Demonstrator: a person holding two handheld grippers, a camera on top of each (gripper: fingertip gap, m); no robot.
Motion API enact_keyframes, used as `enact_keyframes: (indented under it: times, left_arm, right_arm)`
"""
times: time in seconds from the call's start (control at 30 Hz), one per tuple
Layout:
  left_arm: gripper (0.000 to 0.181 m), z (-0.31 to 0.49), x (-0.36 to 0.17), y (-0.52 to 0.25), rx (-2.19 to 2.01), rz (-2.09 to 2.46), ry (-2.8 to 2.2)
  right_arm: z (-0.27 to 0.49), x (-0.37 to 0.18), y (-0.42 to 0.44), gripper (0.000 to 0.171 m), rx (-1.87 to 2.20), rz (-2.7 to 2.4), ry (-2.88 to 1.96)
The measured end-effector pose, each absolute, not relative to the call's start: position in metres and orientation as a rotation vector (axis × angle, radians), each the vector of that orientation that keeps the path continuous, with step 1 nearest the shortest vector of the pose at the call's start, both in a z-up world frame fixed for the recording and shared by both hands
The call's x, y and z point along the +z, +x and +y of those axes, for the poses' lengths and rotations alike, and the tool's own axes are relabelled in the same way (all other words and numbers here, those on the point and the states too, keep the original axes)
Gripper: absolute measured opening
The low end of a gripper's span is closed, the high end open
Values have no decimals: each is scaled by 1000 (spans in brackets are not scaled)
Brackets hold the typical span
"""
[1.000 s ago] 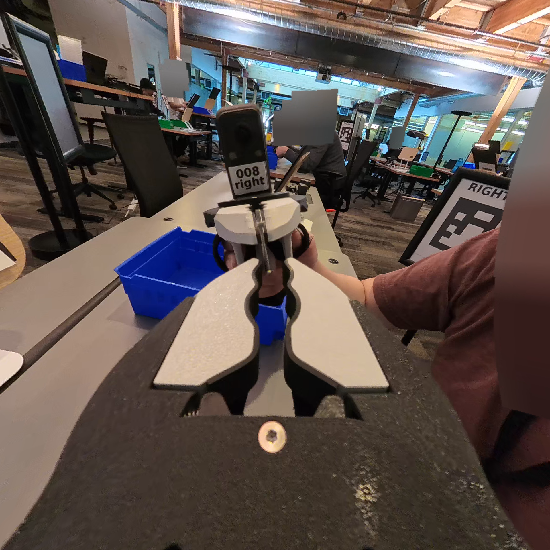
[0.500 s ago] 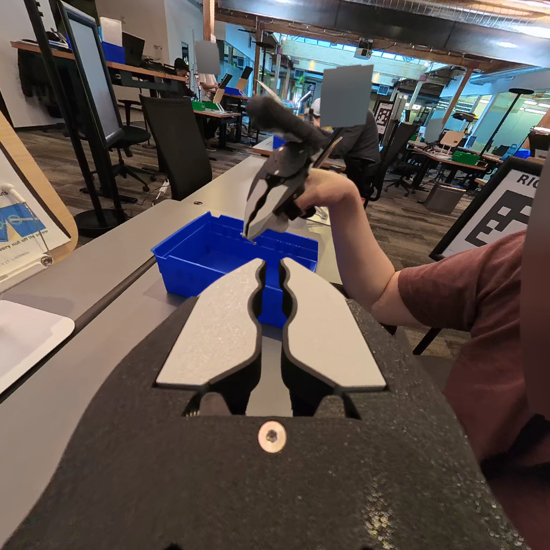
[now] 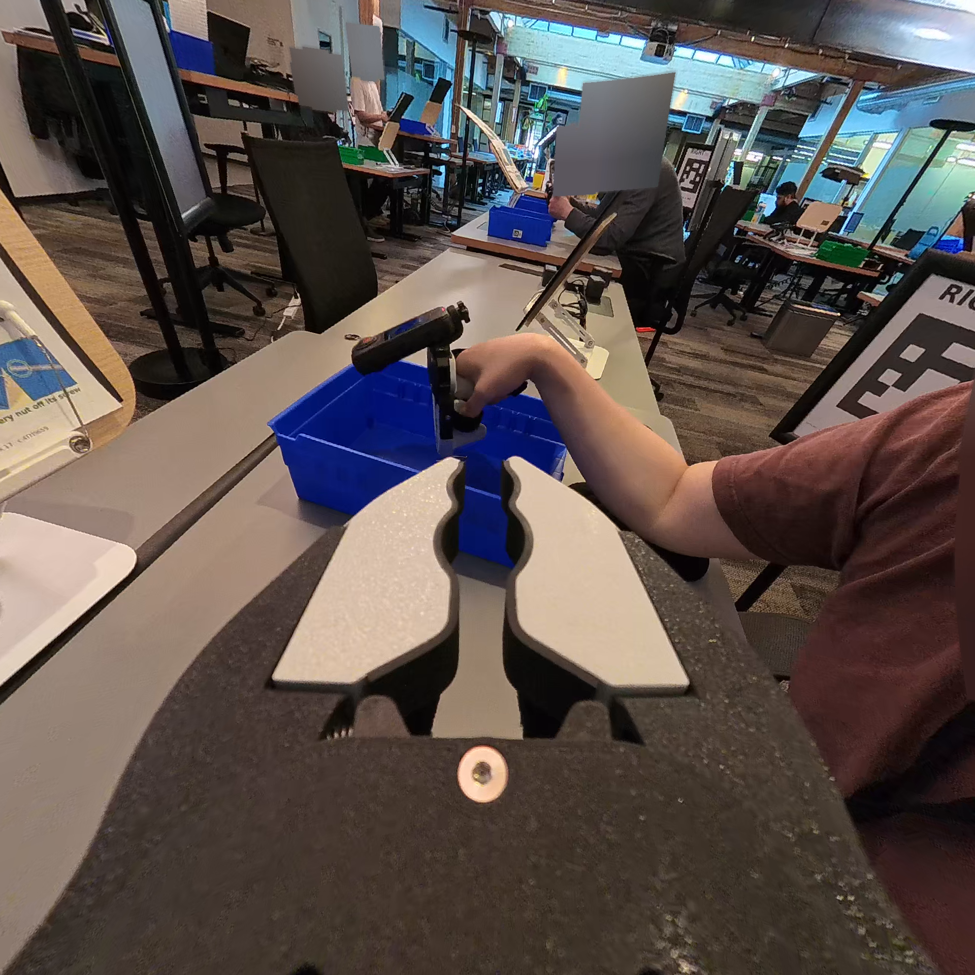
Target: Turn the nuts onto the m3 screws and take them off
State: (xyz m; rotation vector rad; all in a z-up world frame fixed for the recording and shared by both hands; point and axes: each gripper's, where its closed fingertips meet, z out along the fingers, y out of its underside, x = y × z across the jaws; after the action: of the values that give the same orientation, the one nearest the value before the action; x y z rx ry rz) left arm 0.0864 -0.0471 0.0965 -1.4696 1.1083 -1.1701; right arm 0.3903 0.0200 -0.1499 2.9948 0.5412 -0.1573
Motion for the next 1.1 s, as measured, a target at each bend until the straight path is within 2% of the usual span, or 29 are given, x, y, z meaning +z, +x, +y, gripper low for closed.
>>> enact_keyframes:
  times: [0.8,1.1]
  left_arm:
    - [13,-49,94,90,-1169,1126,-1474]
    - [14,-46,96,85,-1154,1111,-1474]
  right_arm:
    - [21,-162,398,8,-105,550,2937]
    - [41,-117,389,10,42,649,3137]
